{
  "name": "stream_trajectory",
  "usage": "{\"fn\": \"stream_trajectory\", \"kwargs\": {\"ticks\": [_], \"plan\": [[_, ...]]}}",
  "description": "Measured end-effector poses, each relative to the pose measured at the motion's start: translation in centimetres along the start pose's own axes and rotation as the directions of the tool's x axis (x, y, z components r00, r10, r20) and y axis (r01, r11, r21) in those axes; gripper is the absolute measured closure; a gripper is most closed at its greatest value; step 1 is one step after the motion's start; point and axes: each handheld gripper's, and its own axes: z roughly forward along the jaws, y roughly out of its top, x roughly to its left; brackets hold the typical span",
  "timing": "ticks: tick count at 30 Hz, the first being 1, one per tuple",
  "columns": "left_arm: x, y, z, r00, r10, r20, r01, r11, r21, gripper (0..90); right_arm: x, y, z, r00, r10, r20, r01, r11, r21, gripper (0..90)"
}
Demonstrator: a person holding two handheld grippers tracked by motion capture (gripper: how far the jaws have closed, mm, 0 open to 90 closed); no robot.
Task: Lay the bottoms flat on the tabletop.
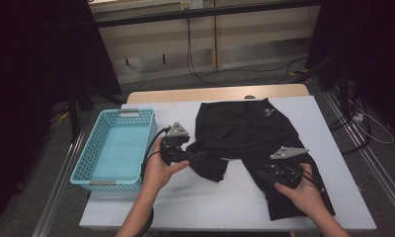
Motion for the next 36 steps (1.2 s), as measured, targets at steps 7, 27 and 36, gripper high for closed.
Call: {"fn": "stream_trajectory", "kwargs": {"ticks": [7,27,36], "plan": [[-0.1,0.0,0.0,0.9999,0.009,-0.006,-0.009,1.0000,-0.002,12.1,1.9,0.0,1.2,0.9950,-0.100,-0.005,0.100,0.995,0.031,82.3],[-0.2,0.2,-0.1,0.9999,0.016,-0.004,-0.016,0.9999,-0.005,12.1,2.4,-1.7,-1.4,0.9943,-0.103,-0.028,0.103,0.995,0.013,70.0],[-0.2,0.2,0.1,1.0000,0.007,0.000,-0.007,1.0000,0.002,12.1,2.2,-2.3,-2.2,0.9972,-0.069,-0.030,0.069,0.998,0.007,51.1]]}}
